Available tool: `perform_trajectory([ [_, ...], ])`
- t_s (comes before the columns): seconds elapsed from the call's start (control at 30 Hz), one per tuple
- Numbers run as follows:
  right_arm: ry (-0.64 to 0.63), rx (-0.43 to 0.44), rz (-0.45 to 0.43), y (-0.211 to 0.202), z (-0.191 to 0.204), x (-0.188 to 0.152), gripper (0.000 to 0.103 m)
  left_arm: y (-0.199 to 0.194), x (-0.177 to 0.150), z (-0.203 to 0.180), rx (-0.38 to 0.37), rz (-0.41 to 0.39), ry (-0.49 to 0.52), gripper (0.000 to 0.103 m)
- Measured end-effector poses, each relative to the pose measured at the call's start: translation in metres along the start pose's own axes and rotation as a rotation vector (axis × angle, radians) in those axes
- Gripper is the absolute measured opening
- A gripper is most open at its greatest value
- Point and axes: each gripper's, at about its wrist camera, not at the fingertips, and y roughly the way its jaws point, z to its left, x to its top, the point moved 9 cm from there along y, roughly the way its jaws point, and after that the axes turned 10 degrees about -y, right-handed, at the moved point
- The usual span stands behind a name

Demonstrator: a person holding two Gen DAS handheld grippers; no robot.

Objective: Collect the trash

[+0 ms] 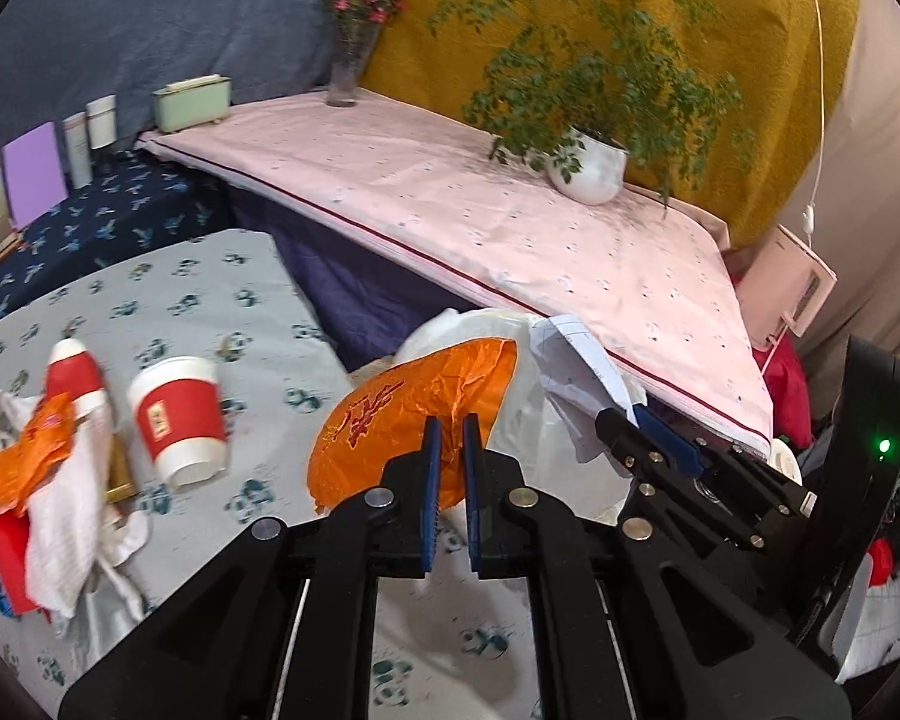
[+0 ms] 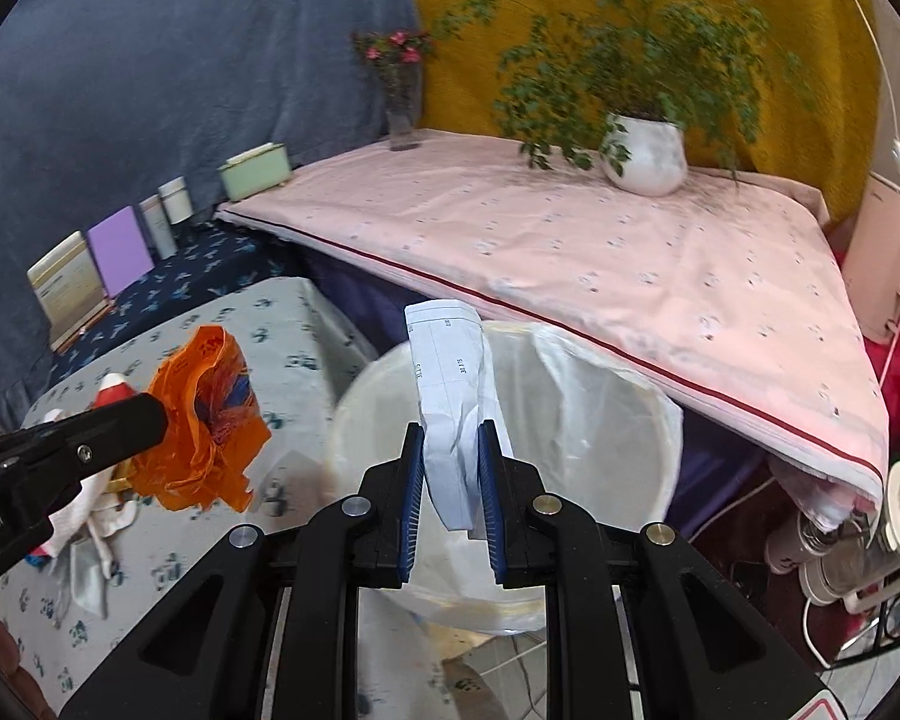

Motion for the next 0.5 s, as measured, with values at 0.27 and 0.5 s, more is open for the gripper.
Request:
perform_trajectory([
  [0.27, 0.035, -0.024, 0.047, 0.025, -0.024, -0.014, 0.019, 0.041, 0.004, -0.027, -0.075, 0.046, 0.010, 0.009],
  [0.5, 0.059, -0.039, 0.032, 0.029, -0.029, -0.011, 0.048, 0.051, 0.012, -0.019, -0.057, 0.025, -0.032, 0.049],
])
